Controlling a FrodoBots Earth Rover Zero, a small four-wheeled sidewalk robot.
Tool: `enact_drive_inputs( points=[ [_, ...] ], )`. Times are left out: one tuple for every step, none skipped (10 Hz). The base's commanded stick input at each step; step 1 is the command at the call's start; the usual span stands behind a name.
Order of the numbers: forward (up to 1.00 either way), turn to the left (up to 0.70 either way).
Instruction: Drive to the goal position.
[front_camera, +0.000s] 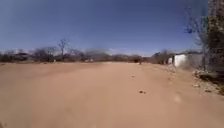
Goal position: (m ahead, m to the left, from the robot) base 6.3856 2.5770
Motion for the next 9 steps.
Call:
enact_drive_inputs(
  points=[
    [1.0,0.0],
    [1.0,0.0],
    [1.0,0.0],
    [1.0,0.0],
    [1.0,0.0],
    [1.0,0.0],
    [1.0,0.0],
    [1.0,0.0],
    [1.0,0.0]
  ],
)
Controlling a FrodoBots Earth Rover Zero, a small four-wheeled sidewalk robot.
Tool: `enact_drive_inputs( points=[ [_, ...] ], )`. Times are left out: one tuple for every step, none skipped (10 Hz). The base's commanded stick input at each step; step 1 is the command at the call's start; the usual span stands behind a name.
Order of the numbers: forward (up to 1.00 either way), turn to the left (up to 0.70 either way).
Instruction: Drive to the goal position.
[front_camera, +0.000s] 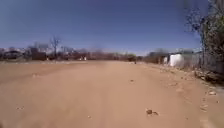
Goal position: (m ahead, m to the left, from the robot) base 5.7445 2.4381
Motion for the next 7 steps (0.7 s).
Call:
enact_drive_inputs(
  points=[
    [1.0,0.0],
    [1.0,0.0],
    [1.0,0.0],
    [1.0,0.0],
    [1.0,0.0],
    [1.0,0.0],
    [1.0,0.0]
  ],
)
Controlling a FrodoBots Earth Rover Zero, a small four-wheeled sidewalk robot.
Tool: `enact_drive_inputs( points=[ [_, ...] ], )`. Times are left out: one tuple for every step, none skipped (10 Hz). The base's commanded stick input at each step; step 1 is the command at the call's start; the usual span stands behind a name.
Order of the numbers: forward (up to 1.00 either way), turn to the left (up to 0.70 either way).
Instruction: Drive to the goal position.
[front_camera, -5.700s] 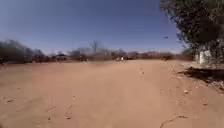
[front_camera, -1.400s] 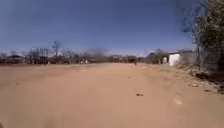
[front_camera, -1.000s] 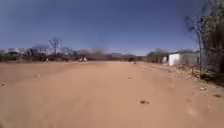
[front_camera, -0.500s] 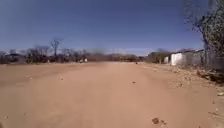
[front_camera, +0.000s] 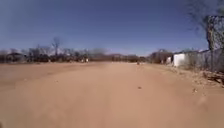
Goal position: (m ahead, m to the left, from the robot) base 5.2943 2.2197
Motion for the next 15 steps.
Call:
enact_drive_inputs(
  points=[
    [1.0,0.0],
    [1.0,0.0],
    [1.0,-0.27],
    [1.0,-0.27],
    [1.0,-0.27],
    [1.0,-0.27],
    [1.0,-0.27],
    [1.0,-0.27],
    [1.0,-0.27],
    [1.0,-0.27],
    [1.0,-0.27],
    [1.0,-0.27],
    [1.0,-0.27],
    [1.0,0.0],
    [1.0,0.0]
  ],
)
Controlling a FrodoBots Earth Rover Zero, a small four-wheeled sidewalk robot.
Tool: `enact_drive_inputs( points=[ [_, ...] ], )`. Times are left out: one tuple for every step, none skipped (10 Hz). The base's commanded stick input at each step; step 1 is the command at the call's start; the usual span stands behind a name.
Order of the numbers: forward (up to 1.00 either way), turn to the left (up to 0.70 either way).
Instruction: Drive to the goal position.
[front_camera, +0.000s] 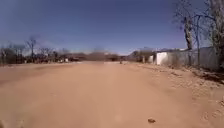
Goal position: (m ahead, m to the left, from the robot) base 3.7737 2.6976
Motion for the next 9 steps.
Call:
enact_drive_inputs(
  points=[
    [1.0,0.0],
    [1.0,0.0],
    [1.0,0.0],
    [1.0,0.0],
    [1.0,0.0],
    [1.0,0.0],
    [1.0,0.0],
    [1.0,0.0],
    [1.0,0.0]
  ],
)
